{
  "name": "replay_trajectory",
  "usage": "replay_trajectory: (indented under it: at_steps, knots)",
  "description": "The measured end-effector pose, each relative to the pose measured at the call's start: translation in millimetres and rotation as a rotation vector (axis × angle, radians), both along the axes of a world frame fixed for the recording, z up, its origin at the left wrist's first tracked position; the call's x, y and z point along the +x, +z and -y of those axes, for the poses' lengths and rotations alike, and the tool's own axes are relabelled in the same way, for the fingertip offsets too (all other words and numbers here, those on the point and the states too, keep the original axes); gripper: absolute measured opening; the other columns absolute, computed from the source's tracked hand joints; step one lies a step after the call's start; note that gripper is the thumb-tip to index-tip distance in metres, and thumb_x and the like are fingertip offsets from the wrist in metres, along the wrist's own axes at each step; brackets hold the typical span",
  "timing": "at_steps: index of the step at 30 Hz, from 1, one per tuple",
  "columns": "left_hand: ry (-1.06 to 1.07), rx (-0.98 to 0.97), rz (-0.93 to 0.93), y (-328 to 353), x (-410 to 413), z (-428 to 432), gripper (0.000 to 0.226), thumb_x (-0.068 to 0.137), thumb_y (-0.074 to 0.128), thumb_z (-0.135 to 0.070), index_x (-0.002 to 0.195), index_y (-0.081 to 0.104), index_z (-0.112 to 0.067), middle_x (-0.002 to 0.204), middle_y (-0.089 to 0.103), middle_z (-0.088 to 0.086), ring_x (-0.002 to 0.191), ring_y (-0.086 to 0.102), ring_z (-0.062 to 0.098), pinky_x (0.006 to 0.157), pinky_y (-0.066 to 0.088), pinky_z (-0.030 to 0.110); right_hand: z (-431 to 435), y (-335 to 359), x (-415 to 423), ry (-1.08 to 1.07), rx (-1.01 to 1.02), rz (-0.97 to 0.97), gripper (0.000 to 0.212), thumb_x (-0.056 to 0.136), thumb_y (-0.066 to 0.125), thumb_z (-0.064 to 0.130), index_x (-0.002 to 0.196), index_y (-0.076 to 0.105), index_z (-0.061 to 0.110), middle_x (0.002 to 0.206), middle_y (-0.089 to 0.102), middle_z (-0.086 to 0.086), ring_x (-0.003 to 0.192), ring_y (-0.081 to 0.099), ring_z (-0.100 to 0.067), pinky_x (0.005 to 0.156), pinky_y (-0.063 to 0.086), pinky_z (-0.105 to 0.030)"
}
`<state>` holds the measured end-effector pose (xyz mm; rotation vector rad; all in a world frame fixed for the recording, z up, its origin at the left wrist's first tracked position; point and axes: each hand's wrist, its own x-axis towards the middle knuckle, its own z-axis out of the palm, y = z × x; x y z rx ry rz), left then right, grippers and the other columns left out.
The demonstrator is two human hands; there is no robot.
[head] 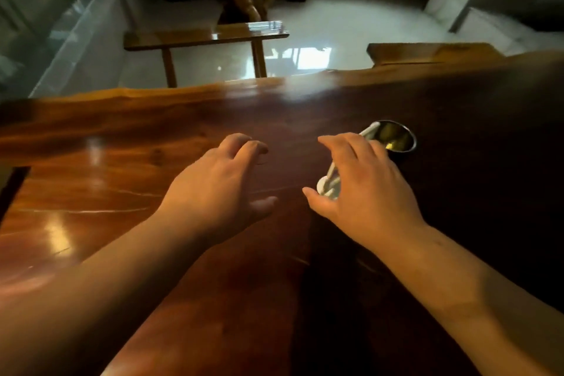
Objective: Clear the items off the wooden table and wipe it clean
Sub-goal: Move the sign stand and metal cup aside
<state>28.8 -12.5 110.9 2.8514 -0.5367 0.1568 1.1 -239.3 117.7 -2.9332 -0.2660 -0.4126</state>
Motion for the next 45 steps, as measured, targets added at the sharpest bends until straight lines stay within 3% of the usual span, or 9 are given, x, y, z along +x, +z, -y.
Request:
replay_trajectory:
  at_steps: [6,9,14,18,25,28,32,38,45]
  knots:
    - [-0.096,0.038,0.069,-7.2,39.6,106.5,0.090,0.065,0.047,-0.087,0.139,0.037,-0.039,0.149,0.044,-0.006,0.103,0.067,0.020,0.060,0.047,0.027,111.6,-4.8,19.8,-0.132,-0.021,-0.016,0.084,0.076,0.074,0.059,0.144,0.041,0.023,0.139,0.049,-0.004,0.120,0.046,-0.029,0.091,0.049,-0.046]
    - [-0.109,0.041,0.075,-18.3,63.0,148.4,0.088,0.066,0.054,-0.082,0.139,0.038,-0.036,0.145,0.048,-0.002,0.094,0.069,0.023,0.053,0.047,0.028,149.1,-16.8,37.6,-0.134,-0.027,-0.050,0.081,0.078,0.074,0.056,0.144,0.041,0.024,0.137,0.049,-0.004,0.116,0.048,-0.030,0.087,0.050,-0.046]
    - [-0.031,0.099,0.091,-39.0,93.4,189.1,0.065,0.084,0.069,-0.060,0.136,0.050,-0.026,0.129,0.061,0.006,0.102,0.063,0.030,0.071,0.057,0.044,177.6,-43.7,68.8,-0.106,-0.005,-0.117,0.067,0.085,0.071,0.050,0.142,0.045,0.026,0.134,0.051,-0.002,0.107,0.058,-0.031,0.075,0.054,-0.045]
    - [-0.040,0.132,0.088,-50.8,104.1,201.7,0.037,0.093,0.064,-0.040,0.124,0.061,-0.021,0.105,0.068,0.005,0.088,0.062,0.028,0.064,0.052,0.039,182.9,-66.0,83.8,-0.088,-0.025,-0.178,0.046,0.091,0.065,0.043,0.133,0.054,0.028,0.123,0.058,0.000,0.098,0.062,-0.031,0.069,0.053,-0.042]
    - [-0.036,0.070,0.118,-54.5,111.5,192.4,0.021,0.091,0.066,-0.029,0.112,0.063,-0.026,0.091,0.065,0.001,0.075,0.060,0.026,0.060,0.056,0.041,178.8,-82.4,92.8,-0.063,0.006,-0.154,0.009,0.100,0.052,0.032,0.103,0.059,0.026,0.091,0.051,0.005,0.077,0.055,-0.021,0.059,0.046,-0.038]
    - [-0.053,0.055,0.115,-47.1,113.8,175.4,0.016,0.090,0.069,-0.029,0.104,0.062,-0.031,0.088,0.063,-0.002,0.075,0.061,0.024,0.061,0.057,0.041,167.9,-79.5,92.1,-0.042,-0.007,-0.146,0.010,0.101,0.050,0.031,0.099,0.058,0.026,0.087,0.049,0.005,0.073,0.053,-0.019,0.060,0.049,-0.040]
    - [-0.024,0.049,0.126,-30.3,117.7,128.6,0.023,0.089,0.071,-0.025,0.109,0.064,-0.032,0.093,0.064,-0.004,0.077,0.060,0.021,0.060,0.055,0.039,131.4,-68.8,89.4,0.012,-0.018,-0.146,0.011,0.102,0.050,0.031,0.101,0.059,0.025,0.088,0.050,0.006,0.074,0.053,-0.018,0.062,0.052,-0.042]
    - [0.074,0.105,0.179,0.8,115.8,7.8,0.021,0.092,0.068,-0.027,0.112,0.063,-0.033,0.088,0.055,-0.009,0.073,0.052,0.014,0.048,0.026,0.021,31.1,-49.2,93.2,0.140,0.012,-0.098,0.011,0.098,0.057,0.029,0.104,0.064,0.022,0.088,0.052,0.003,0.073,0.055,-0.021,0.061,0.050,-0.040]
    - [0.267,0.180,0.144,17.1,95.5,-158.2,0.019,0.095,0.065,-0.027,0.112,0.060,-0.033,0.075,0.043,-0.013,0.071,0.052,0.014,0.055,0.040,0.029,-126.1,-45.6,100.6,0.274,0.031,-0.065,0.009,0.098,0.057,0.031,0.102,0.062,0.025,0.087,0.047,0.005,0.071,0.044,-0.019,0.058,0.036,-0.033]
